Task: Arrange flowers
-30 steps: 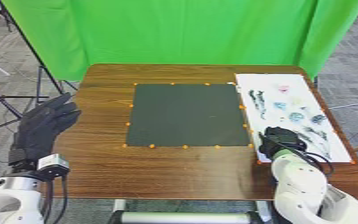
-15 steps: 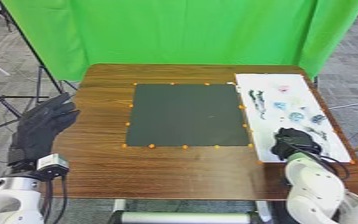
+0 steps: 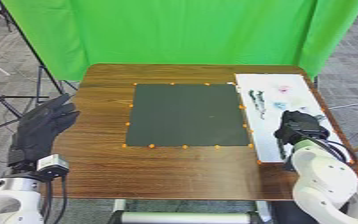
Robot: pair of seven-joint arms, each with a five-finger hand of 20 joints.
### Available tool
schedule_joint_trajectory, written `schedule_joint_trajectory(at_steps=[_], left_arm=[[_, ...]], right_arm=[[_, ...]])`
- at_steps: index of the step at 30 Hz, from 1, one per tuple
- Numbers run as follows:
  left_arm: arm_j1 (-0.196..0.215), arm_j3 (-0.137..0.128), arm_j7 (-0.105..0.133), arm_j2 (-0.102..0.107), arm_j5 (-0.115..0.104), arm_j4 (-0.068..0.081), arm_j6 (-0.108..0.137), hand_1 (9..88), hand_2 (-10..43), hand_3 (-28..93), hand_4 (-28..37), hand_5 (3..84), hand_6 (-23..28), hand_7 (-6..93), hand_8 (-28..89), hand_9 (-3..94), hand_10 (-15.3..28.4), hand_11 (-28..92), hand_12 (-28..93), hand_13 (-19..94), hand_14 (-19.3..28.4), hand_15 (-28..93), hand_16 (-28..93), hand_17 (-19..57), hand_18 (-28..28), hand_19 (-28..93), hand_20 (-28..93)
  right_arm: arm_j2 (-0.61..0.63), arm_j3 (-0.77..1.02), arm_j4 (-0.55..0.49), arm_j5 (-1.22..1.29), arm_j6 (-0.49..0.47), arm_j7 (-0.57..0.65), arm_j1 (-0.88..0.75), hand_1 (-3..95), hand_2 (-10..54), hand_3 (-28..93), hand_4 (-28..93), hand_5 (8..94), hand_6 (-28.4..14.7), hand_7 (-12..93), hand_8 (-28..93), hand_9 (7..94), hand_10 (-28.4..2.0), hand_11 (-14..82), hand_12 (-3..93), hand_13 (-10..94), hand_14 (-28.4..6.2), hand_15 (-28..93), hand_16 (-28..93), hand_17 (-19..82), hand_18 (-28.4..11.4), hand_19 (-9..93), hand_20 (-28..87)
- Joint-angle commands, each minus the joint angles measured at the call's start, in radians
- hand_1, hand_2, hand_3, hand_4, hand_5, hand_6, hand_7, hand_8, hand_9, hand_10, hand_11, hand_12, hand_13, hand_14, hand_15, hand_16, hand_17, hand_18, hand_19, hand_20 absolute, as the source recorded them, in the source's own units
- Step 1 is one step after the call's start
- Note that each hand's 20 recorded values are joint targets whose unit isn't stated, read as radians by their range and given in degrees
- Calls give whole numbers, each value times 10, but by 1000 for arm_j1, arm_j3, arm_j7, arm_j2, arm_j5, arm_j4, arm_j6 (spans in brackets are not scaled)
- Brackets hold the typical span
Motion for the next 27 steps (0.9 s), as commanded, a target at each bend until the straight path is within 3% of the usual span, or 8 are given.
schedule_joint_trajectory(at_steps=[1,3,6,10,11,13,16,27], left_arm=[[11,-5,-4,-8,3,-7,3,253,55,806,-182,409,106,114,-90,347,206,315,71,222,276,605,-161,-90,237,625,-32],[17,-4,3,-2,-3,-8,7,253,56,805,-183,409,106,114,-90,347,207,316,71,222,276,605,-161,-90,237,624,-32],[19,-10,-5,-10,4,-10,4,253,55,806,-183,409,106,115,-90,347,207,315,70,222,276,605,-160,-90,237,624,-32],[16,-12,-11,-15,7,-10,0,253,55,806,-183,408,105,115,-90,346,207,314,71,222,276,605,-160,-90,237,624,-32],[14,-10,-11,-13,7,-9,-3,253,55,806,-183,408,105,115,-90,346,207,314,71,222,276,606,-160,-90,237,624,-32],[10,-9,-17,-15,9,-8,-3,254,56,805,-183,409,106,115,-90,347,207,313,70,222,275,605,-160,-90,237,624,-32],[9,-7,-13,-11,6,-9,-2,253,55,806,-183,409,106,115,-90,346,207,313,71,222,276,605,-160,-90,238,625,-31],[6,-11,-18,-16,11,-6,-9,253,55,807,-182,408,106,115,-90,347,207,314,71,222,275,606,-160,-90,238,625,-32]], right_arm=[[4,14,-22,-18,-9,27,4,504,-45,780,-247,750,-53,447,233,778,-155,555,381,804,-82,783,290,547,-219,932,349],[-9,38,-27,-10,-37,31,-19,493,-44,775,-231,742,-51,457,226,775,-160,554,373,797,-85,776,292,539,-220,932,335],[-27,62,-37,7,-137,61,-37,454,-44,752,-217,715,-49,480,202,746,-172,558,343,769,-96,771,288,519,-222,932,294],[-56,88,-34,47,-235,84,-45,364,-16,757,-202,707,-82,403,163,710,-196,555,310,737,-115,763,281,492,-232,932,243],[-60,91,-35,56,-245,89,-48,332,1,759,-192,710,-95,389,10,700,-204,540,303,722,-126,759,275,480,-236,932,218],[-72,104,-38,67,-266,83,-59,306,14,753,-190,712,-112,338,-72,686,-216,503,283,702,-138,751,267,467,-239,932,174],[-72,96,-40,67,-260,89,-62,299,16,745,-187,698,-140,169,-55,696,-231,390,241,687,-146,744,252,461,-239,932,126],[-73,44,-42,57,-224,145,-88,334,-11,727,-192,708,-146,115,-65,722,-232,353,232,700,-142,743,242,477,-239,932,109]])
